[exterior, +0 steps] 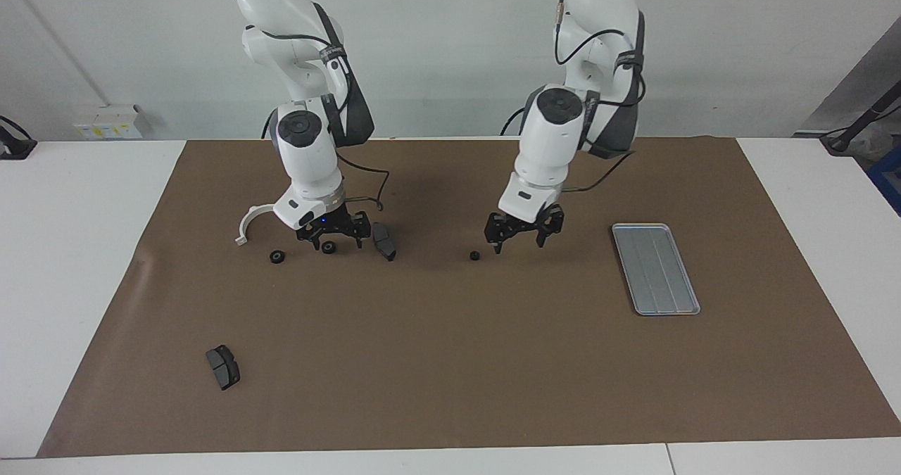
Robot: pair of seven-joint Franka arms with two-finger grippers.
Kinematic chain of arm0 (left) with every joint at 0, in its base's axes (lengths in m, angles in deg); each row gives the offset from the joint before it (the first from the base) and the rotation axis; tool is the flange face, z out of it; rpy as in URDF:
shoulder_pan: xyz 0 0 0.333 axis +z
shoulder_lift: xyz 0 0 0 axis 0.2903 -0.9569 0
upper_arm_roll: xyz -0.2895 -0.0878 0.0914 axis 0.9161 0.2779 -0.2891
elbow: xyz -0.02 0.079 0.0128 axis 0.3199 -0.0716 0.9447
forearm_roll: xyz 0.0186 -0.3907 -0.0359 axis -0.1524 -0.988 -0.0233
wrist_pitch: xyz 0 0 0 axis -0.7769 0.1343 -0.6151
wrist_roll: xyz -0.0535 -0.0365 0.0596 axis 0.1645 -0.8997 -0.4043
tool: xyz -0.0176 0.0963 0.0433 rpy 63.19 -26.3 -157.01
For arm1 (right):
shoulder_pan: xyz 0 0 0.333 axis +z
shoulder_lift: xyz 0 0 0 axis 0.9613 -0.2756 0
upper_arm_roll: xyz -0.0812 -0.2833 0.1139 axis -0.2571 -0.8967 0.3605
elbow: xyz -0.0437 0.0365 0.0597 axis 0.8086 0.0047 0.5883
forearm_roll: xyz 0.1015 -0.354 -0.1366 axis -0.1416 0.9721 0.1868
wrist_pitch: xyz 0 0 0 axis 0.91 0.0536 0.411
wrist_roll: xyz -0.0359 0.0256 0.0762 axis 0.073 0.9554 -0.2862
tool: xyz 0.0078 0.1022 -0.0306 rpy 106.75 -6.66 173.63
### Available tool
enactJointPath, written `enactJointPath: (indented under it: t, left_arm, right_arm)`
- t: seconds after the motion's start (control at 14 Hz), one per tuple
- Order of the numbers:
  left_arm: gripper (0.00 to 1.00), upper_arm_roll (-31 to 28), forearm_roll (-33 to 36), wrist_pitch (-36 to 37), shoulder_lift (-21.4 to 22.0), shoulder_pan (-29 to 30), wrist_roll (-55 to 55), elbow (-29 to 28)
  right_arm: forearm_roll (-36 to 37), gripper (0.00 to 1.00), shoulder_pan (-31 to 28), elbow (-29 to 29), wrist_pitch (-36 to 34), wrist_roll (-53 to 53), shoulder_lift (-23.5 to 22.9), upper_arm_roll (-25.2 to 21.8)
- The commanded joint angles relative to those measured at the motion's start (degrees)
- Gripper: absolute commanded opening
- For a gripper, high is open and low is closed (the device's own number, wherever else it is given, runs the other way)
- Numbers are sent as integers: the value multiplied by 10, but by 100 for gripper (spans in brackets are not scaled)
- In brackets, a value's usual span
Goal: Place bearing gear from tray to pile
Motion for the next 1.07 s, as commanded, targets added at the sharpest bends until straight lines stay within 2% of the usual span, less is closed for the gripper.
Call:
enactJointPath:
  t: [0.0, 0.21, 0.43, 0.5, 0.79, 1.0]
  left_arm:
    - [100, 10, -20, 66, 1, 84, -109, 44]
    - [100, 1, -26, 90, 33, 149, -239, 43]
    - [100, 4, -20, 91, 50, 198, -293, 42]
    - [100, 4, -19, 96, 56, 203, -295, 39]
    - [100, 9, 43, 178, 79, 194, -288, 28]
    - [100, 12, 46, 174, 109, 164, -194, -22]
  right_arm:
    - [-9, 100, 44, 76, -12, 56, -52, 2]
    - [-4, 100, 102, 144, -18, 125, -105, 1]
    - [11, 100, 147, 258, -53, 183, -196, 1]
    - [19, 100, 158, 278, -58, 200, -215, 1]
    - [41, 100, 175, 281, -38, 222, -236, 1]
    - [42, 100, 177, 276, -31, 223, -239, 1]
